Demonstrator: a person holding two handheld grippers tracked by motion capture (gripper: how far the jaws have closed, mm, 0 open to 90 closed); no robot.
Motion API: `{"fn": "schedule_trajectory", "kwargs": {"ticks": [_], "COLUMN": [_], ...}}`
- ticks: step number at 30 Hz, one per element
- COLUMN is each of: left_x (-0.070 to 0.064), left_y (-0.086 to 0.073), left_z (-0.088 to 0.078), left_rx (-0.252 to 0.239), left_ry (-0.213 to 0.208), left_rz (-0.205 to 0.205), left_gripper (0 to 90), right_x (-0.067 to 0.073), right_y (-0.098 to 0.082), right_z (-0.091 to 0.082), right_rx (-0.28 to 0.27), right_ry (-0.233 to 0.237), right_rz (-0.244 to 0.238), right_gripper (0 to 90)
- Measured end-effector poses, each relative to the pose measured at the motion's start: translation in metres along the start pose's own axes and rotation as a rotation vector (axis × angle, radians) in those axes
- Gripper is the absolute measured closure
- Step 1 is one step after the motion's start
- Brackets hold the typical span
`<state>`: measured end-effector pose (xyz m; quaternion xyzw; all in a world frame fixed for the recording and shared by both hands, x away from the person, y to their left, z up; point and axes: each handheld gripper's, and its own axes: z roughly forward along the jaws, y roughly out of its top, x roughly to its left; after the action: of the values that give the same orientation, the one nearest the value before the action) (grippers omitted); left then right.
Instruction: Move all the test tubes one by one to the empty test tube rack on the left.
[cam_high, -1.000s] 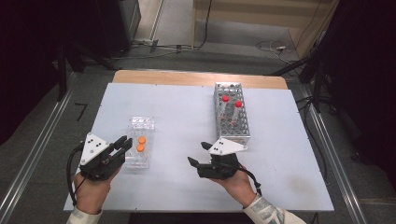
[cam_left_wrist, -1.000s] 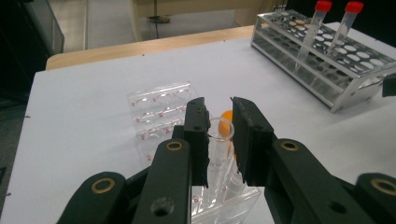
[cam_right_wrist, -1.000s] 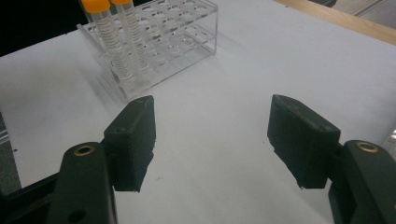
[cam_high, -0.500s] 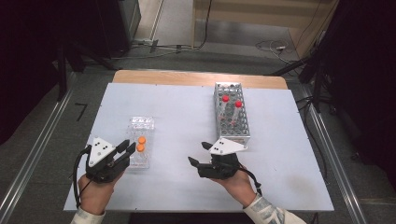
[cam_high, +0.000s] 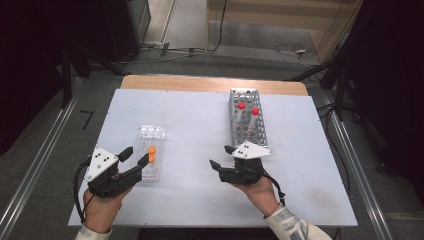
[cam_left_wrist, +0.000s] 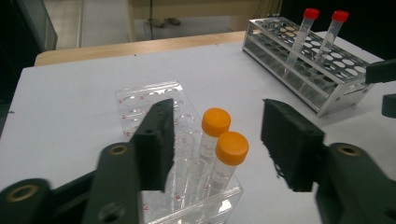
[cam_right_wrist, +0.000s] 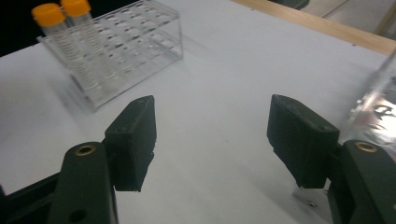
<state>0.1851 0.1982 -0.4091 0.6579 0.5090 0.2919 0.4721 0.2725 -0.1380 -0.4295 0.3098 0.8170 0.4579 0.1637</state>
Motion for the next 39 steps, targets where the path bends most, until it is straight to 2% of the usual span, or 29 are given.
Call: {"fn": "schedule_trajectory", "kwargs": {"ticks": [3,10,13,17,20,22,27,33,39], "left_x": [-0.002,-0.008,-0.009,-0.009,-0.009,-0.010,-0.011,-0.011,-0.012], "left_y": [0.001,0.002,0.002,0.002,0.002,0.001,0.001,0.001,0.001], "left_z": [0.001,0.003,0.004,0.005,0.007,0.008,0.008,0.009,0.009], "left_rx": [-0.003,0.000,0.001,0.001,0.004,0.005,0.006,0.008,0.006], "left_ry": [-0.035,-0.051,-0.053,-0.058,-0.058,-0.058,-0.057,-0.056,-0.055], "left_rz": [-0.013,-0.006,-0.007,-0.006,-0.005,-0.005,-0.003,-0.003,-0.003], "left_gripper": [27.2,25.3,25.3,25.4,25.4,25.4,25.5,25.6,25.6], "right_x": [-0.015,-0.065,-0.082,-0.104,-0.117,-0.122,-0.124,-0.130,-0.128], "right_y": [0.001,0.004,0.003,0.002,-0.001,-0.002,0.002,0.000,0.002], "right_z": [-0.003,-0.012,-0.012,-0.006,0.002,0.007,0.015,0.022,0.025], "right_rx": [-0.015,-0.067,-0.075,-0.074,-0.056,-0.050,-0.056,-0.052,-0.036], "right_ry": [-0.052,-0.221,-0.278,-0.311,-0.317,-0.311,-0.318,-0.323,-0.330], "right_rz": [0.028,0.130,0.149,0.179,0.198,0.209,0.172,0.181,0.167], "right_gripper": [32.2,33.6,34.9,38.1,39.7,42.0,48.6,55.0,57.8]}}
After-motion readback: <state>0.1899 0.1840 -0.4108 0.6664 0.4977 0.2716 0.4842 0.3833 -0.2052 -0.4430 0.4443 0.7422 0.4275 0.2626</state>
